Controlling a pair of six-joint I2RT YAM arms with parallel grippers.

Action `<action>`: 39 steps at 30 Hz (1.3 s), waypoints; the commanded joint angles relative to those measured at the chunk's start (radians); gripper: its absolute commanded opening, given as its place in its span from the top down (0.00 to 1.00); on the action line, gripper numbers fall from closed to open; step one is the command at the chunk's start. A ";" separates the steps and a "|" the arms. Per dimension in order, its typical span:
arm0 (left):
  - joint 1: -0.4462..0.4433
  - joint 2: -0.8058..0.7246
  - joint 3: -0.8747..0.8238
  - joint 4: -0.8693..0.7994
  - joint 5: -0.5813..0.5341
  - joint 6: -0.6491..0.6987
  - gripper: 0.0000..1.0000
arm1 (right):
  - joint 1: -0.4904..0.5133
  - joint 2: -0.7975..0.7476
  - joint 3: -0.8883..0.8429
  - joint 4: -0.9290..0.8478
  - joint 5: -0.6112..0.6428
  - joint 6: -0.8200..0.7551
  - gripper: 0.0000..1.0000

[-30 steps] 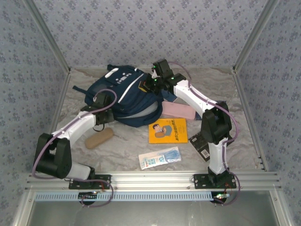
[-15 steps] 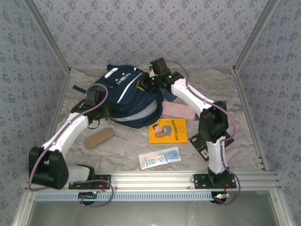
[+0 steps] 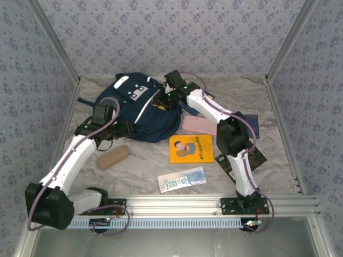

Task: Pack books, pencil case, and school supplies into a backpack

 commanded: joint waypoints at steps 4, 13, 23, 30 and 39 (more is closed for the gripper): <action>-0.102 -0.021 0.080 -0.067 0.046 0.049 0.34 | -0.002 -0.205 -0.092 -0.139 0.260 -0.313 0.24; -0.160 -0.038 0.041 -0.137 0.009 0.022 0.32 | -0.035 -0.590 -0.581 0.018 0.251 -0.350 0.32; -0.103 -0.111 -0.090 -0.211 -0.163 -0.083 0.23 | 0.090 -0.784 -0.857 -0.082 0.295 -0.391 0.28; 0.124 -0.065 -0.121 -0.184 -0.281 -0.185 0.14 | 0.167 -0.822 -1.003 0.007 0.284 -0.348 0.23; 0.367 0.204 -0.155 0.036 -0.083 -0.250 0.13 | 0.217 -0.832 -1.089 0.121 0.227 -0.322 0.21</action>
